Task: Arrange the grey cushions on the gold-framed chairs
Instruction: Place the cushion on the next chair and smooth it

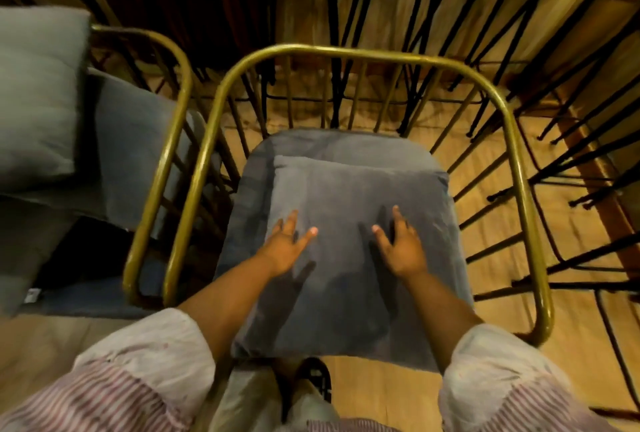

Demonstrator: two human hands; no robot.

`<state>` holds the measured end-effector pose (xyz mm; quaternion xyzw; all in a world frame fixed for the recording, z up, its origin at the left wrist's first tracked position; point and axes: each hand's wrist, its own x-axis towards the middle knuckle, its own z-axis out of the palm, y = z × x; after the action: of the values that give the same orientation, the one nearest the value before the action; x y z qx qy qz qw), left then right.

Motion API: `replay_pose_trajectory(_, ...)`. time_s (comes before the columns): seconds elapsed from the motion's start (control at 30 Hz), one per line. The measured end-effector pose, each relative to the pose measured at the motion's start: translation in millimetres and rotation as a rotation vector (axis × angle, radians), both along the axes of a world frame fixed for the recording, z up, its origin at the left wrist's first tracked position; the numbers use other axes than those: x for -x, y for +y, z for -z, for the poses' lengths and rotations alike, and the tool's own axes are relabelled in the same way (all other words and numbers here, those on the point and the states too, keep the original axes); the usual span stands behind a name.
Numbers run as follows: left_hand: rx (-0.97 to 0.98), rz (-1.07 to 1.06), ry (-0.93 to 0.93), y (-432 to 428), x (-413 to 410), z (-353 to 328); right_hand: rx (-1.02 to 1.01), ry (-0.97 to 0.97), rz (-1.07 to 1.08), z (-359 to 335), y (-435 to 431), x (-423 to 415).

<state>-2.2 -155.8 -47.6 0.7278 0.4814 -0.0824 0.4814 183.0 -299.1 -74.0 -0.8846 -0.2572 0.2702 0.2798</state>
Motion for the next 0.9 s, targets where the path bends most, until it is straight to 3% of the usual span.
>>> replay_pose_trajectory(0.27, -0.189, -0.09, -0.103, 34.7, 98.7, -125.1, -0.22, -0.025, -0.392, -116.3, 110.5, 93.3)
replay_pose_trajectory(0.47, -0.367, -0.258, -0.107, 103.4, 205.3, -181.3, -0.343, -0.066, -0.601, -170.7, 209.8, 177.4)
replay_pose_trajectory(0.63, -0.533, -0.275, -0.049, 171.0, 305.7, -202.5, -0.42, -0.046, -0.625, -190.6, 295.5, 263.3)
replay_pose_trajectory(0.9, -0.533, -0.352, -0.059, 295.2, 449.6, -217.0, -0.436, 0.098, -0.465, -194.4, 408.8, 394.5)
